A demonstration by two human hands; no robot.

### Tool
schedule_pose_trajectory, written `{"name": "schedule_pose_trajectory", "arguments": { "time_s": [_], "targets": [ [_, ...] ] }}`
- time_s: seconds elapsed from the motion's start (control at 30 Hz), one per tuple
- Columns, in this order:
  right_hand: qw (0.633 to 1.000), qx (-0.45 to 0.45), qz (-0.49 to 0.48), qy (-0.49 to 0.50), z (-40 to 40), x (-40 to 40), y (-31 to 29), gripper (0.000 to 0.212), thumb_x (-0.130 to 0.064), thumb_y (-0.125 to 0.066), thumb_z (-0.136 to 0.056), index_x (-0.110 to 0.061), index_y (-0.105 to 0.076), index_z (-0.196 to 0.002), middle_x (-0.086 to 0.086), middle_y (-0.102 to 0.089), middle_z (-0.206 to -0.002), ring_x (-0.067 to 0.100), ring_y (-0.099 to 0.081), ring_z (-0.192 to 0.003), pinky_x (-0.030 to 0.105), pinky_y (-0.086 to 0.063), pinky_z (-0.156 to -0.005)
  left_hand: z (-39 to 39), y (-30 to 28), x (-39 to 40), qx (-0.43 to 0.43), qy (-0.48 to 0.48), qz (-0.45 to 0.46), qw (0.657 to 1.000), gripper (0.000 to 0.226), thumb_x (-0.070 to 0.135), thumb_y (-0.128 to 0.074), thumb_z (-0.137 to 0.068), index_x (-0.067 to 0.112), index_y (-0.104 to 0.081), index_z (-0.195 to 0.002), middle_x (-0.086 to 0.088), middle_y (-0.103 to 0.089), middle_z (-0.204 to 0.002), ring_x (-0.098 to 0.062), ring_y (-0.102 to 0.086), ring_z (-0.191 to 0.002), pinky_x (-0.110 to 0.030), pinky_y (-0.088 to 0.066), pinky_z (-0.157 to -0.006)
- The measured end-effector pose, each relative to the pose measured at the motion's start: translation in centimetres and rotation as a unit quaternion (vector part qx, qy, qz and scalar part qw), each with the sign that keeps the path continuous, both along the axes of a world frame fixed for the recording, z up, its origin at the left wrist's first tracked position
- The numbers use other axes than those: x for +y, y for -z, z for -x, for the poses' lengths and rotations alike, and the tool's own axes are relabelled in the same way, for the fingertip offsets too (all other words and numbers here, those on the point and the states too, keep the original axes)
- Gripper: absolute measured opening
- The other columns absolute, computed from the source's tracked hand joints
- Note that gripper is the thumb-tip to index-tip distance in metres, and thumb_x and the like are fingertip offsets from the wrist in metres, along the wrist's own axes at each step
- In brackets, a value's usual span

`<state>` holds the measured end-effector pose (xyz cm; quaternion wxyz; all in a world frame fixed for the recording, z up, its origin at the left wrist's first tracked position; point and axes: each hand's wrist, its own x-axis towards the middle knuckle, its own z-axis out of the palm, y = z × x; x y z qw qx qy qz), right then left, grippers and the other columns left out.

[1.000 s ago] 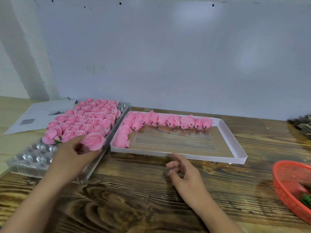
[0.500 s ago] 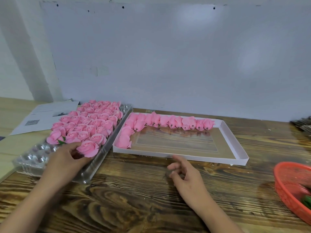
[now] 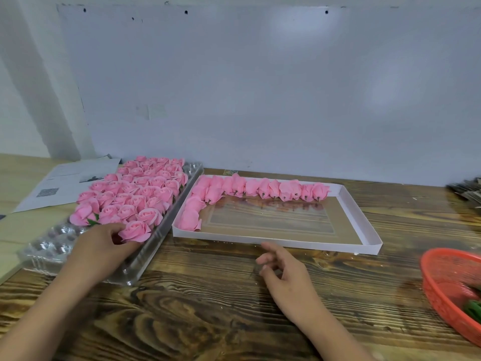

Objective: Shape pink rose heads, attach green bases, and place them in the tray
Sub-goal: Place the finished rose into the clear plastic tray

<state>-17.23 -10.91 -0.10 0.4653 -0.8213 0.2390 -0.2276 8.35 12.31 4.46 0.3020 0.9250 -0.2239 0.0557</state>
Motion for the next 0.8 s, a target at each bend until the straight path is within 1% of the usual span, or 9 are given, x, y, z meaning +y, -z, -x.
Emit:
{"name": "schedule_pose_trajectory", "arguments": {
  "time_s": [0.07, 0.1, 0.17, 0.23, 0.3, 0.4, 0.5, 0.7, 0.8],
  "targets": [
    [1.000, 0.002, 0.000, 0.000, 0.0, 0.0, 0.0, 0.044, -0.006, -0.055, -0.097, -0.037, -0.050, -0.127, -0.011, -0.065, -0.101, -0.005, -0.058, -0.097, 0.008, -0.044, -0.081, -0.1, -0.1, -0.1, -0.015, 0.006, -0.015, 1.000, 0.047, 0.026, -0.083, -0.080, 0.005, -0.072, -0.120, -0.003, -0.075, -0.091, -0.016, -0.060, -0.076, -0.034, -0.048, -0.070],
    [1.000, 0.002, -0.001, 0.000, 0.0, 0.0, -0.1, 0.043, -0.005, -0.055, -0.097, -0.036, -0.051, -0.128, -0.010, -0.065, -0.101, -0.004, -0.058, -0.097, 0.008, -0.045, -0.081, -0.2, -0.2, -0.1, -0.025, 0.010, -0.024, 0.999, 0.040, 0.026, -0.083, -0.080, 0.006, -0.075, -0.114, 0.005, -0.069, -0.077, -0.011, -0.056, -0.067, -0.032, -0.045, -0.063],
    [1.000, 0.002, -0.004, 0.002, 0.0, 0.1, -0.1, 0.043, -0.004, -0.054, -0.097, -0.033, -0.052, -0.128, -0.010, -0.065, -0.101, -0.002, -0.059, -0.095, 0.010, -0.046, -0.081, -0.2, -0.4, -0.3, -0.023, 0.014, -0.046, 0.999, 0.036, 0.029, -0.084, -0.080, 0.010, -0.076, -0.109, 0.015, -0.057, -0.063, -0.005, -0.052, -0.061, -0.029, -0.042, -0.059],
    [1.000, 0.000, -0.003, 0.003, 0.0, 0.1, -0.1, 0.042, -0.004, -0.054, -0.097, -0.032, -0.053, -0.129, -0.009, -0.065, -0.101, -0.001, -0.059, -0.094, 0.010, -0.046, -0.081, -0.1, -0.8, -0.4, -0.016, 0.007, -0.062, 0.998, 0.017, 0.032, -0.084, -0.079, 0.021, -0.075, -0.088, 0.017, -0.056, -0.055, -0.005, -0.055, -0.056, -0.026, -0.042, -0.055],
    [1.000, 0.002, -0.002, 0.002, 0.0, 0.2, -0.2, 0.042, -0.004, -0.054, -0.097, -0.031, -0.053, -0.129, -0.010, -0.065, -0.102, -0.002, -0.058, -0.095, 0.009, -0.045, -0.082, -0.3, -0.9, -0.5, -0.012, 0.007, -0.087, 0.996, 0.025, 0.034, -0.083, -0.079, 0.026, -0.063, -0.066, 0.008, -0.058, -0.046, -0.009, -0.060, -0.051, -0.024, -0.042, -0.052],
    [1.000, 0.006, -0.006, 0.002, 0.0, 0.2, -0.2, 0.042, -0.004, -0.054, -0.098, -0.031, -0.052, -0.130, -0.010, -0.064, -0.102, -0.004, -0.057, -0.095, 0.008, -0.045, -0.082, -0.8, -0.9, -0.6, -0.006, 0.014, -0.119, 0.993, 0.034, 0.036, -0.080, -0.080, 0.014, -0.064, -0.059, 0.007, -0.062, -0.044, -0.010, -0.061, -0.044, -0.025, -0.046, -0.050],
    [1.000, 0.008, -0.007, 0.002, 0.0, 0.1, -0.2, 0.042, -0.005, -0.054, -0.098, -0.033, -0.052, -0.130, -0.011, -0.064, -0.102, -0.006, -0.057, -0.095, 0.008, -0.044, -0.082, -1.0, -1.1, -0.9, -0.004, 0.019, -0.139, 0.990, 0.034, 0.033, -0.079, -0.080, 0.013, -0.063, -0.058, 0.009, -0.062, -0.043, -0.010, -0.062, -0.044, -0.027, -0.052, -0.053],
    [1.000, 0.009, -0.002, 0.002, 0.0, 0.2, -0.2, 0.042, -0.006, -0.054, -0.099, -0.034, -0.051, -0.130, -0.011, -0.064, -0.102, -0.007, -0.056, -0.097, 0.008, -0.044, -0.083, -1.3, -1.4, -1.2, 0.029, 0.026, -0.147, 0.988, 0.037, 0.023, -0.082, -0.079, 0.014, -0.059, -0.052, 0.003, -0.053, -0.036, -0.015, -0.057, -0.044, -0.025, -0.039, -0.049],
    [1.000, 0.009, 0.002, 0.001, 0.0, 0.2, -0.2, 0.042, -0.005, -0.054, -0.098, -0.033, -0.052, -0.129, -0.012, -0.064, -0.102, -0.007, -0.056, -0.097, 0.007, -0.044, -0.082, -1.3, -1.9, -1.5, 0.042, 0.025, -0.162, 0.986, 0.037, 0.023, -0.083, -0.078, 0.014, -0.058, -0.052, 0.005, -0.054, -0.035, -0.012, -0.056, -0.043, -0.024, -0.035, -0.048]
  ]
}}
